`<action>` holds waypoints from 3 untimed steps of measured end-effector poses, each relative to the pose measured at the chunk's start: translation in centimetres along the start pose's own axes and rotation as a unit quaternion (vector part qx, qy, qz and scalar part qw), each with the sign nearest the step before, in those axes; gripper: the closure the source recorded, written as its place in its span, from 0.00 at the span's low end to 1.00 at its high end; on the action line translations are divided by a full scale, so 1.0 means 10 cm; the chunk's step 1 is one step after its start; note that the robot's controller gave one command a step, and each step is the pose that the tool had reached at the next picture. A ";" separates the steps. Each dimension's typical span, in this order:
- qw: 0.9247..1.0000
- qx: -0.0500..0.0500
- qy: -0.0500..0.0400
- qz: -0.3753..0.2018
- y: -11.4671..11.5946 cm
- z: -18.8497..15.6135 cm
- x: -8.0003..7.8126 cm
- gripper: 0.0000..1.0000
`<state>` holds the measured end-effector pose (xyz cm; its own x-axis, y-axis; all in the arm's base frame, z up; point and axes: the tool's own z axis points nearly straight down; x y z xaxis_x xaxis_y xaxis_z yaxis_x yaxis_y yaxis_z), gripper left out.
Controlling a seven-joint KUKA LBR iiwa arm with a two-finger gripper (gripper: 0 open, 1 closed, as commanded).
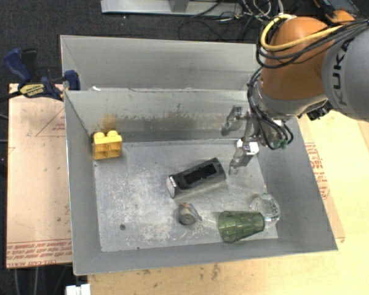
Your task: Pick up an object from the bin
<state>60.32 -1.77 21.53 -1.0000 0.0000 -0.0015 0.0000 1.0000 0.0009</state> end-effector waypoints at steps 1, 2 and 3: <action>0.998 0.000 -0.001 -0.067 0.14 0.47 0.00 0.00; 0.992 -0.001 0.000 -0.130 0.57 0.69 0.02 0.00; 0.991 0.000 0.000 -0.135 0.48 0.75 0.05 0.00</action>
Offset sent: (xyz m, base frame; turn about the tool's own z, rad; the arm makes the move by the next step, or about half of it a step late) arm -0.0019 0.0536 -0.0684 -0.2559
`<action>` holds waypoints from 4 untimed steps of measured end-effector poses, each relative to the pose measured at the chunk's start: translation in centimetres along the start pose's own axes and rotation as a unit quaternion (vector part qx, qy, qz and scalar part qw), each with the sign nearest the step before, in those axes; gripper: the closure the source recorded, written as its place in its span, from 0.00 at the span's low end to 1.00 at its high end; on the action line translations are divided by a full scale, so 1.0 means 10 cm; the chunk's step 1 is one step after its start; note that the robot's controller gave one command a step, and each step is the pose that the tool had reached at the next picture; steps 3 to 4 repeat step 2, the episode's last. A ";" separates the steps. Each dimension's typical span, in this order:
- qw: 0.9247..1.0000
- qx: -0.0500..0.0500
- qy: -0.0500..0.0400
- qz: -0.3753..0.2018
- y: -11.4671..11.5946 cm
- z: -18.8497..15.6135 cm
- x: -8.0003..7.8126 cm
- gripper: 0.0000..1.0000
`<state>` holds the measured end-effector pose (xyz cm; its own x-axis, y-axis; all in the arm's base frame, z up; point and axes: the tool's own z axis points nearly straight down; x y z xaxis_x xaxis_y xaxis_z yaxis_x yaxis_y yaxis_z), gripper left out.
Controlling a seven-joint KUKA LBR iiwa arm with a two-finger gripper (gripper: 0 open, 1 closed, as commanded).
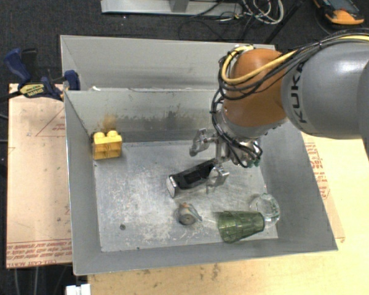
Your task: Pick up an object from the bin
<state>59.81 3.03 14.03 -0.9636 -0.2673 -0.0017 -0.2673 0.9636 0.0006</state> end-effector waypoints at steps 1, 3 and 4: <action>0.996 0.001 -0.002 -0.093 0.05 0.55 -0.13 0.00; 0.997 0.001 -0.002 -0.076 0.03 0.65 -0.07 1.00; 0.997 0.001 -0.002 -0.076 0.03 0.65 -0.07 1.00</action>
Offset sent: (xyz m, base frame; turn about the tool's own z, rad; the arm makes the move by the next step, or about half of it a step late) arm 0.0032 0.0039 -0.0703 -0.1520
